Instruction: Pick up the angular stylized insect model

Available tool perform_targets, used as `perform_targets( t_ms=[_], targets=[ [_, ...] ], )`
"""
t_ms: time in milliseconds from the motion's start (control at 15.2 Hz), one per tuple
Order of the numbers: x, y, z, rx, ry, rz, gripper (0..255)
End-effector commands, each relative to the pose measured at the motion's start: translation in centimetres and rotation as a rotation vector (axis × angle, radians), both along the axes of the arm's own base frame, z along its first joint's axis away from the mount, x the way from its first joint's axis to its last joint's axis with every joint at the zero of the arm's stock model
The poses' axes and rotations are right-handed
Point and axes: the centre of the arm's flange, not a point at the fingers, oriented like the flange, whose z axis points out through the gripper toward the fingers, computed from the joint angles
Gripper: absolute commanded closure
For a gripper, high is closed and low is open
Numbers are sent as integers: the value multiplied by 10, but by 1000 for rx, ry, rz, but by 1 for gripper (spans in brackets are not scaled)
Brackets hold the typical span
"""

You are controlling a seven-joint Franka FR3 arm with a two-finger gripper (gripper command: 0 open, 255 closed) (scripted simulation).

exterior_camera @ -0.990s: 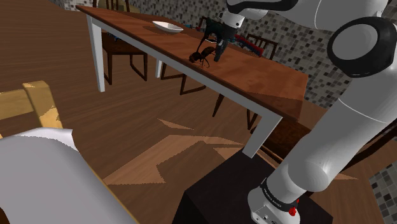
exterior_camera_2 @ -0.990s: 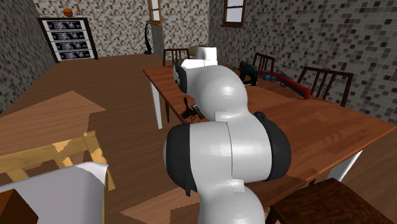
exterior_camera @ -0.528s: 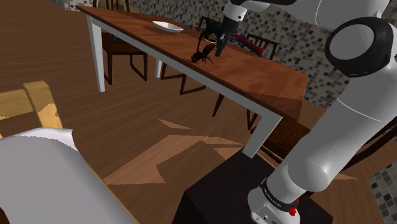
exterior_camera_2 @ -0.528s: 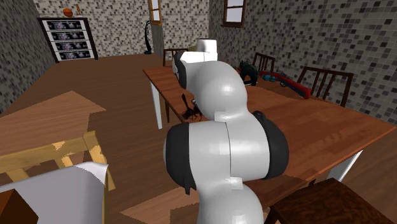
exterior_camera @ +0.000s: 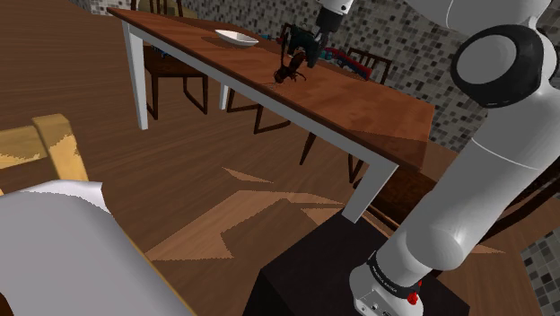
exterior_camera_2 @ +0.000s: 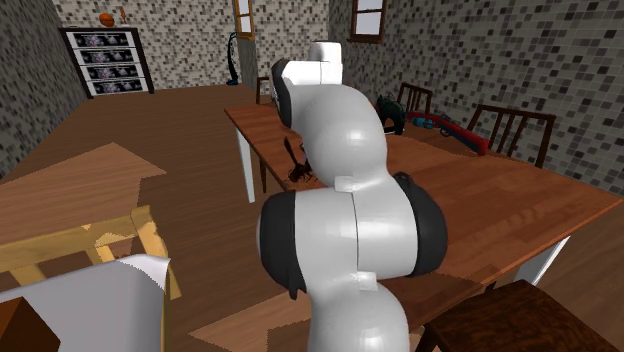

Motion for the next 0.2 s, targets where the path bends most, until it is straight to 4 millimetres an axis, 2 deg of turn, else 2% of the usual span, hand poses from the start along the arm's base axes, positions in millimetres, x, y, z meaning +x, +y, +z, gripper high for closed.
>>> perform_targets(
  t_ms=[0, 132],
  targets=[
    [0, 0, 11, 0, 0, 0, 255],
    [0, 0, 12, 0, 0, 0, 255]
  ],
)
